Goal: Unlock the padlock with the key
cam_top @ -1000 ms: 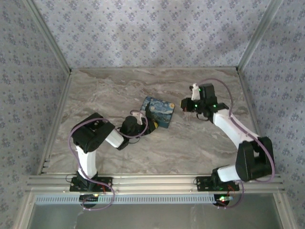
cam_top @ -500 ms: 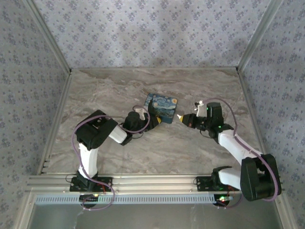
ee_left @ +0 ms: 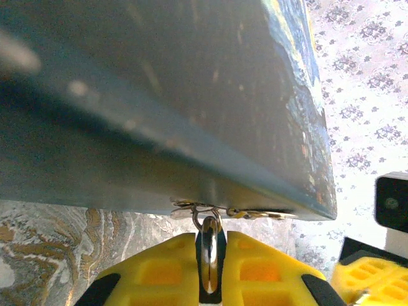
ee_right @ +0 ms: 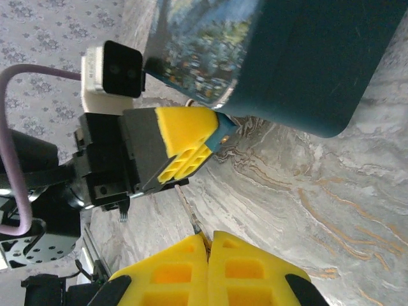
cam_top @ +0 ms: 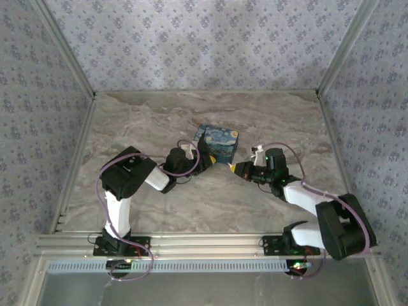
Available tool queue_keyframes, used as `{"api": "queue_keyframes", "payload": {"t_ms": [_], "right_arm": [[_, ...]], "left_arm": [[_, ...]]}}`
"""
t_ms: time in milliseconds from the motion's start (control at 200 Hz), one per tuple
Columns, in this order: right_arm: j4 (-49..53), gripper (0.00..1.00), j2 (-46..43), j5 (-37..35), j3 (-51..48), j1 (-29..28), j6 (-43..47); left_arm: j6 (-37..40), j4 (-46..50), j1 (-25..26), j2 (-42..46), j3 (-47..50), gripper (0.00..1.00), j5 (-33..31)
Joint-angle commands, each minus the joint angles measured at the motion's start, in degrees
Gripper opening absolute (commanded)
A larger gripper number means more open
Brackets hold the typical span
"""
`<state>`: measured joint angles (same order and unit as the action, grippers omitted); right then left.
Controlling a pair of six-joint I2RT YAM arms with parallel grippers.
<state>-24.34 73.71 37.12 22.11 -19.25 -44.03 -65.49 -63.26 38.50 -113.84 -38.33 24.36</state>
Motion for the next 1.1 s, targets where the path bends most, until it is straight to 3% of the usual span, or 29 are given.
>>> {"api": "queue_keyframes", "payload": {"t_ms": [0, 410, 1094], "right_arm": [[-9.42, 0.00, 4.49, -1.09, -0.46, -1.72, -4.75], [-17.43, 0.00, 17.07, 0.62, 2.93, -4.90, -6.80], [-23.65, 0.00, 24.68, 3.13, 5.52, -0.56, -9.41]], "left_arm": [[-2.64, 0.58, -0.59, 0.76, -0.60, 0.00, 3.32], [-4.28, -1.20, -1.39, 1.25, -0.34, 0.00, 5.18], [-10.66, -5.83, -2.84, -1.50, -0.52, 0.00, 13.35]]}}
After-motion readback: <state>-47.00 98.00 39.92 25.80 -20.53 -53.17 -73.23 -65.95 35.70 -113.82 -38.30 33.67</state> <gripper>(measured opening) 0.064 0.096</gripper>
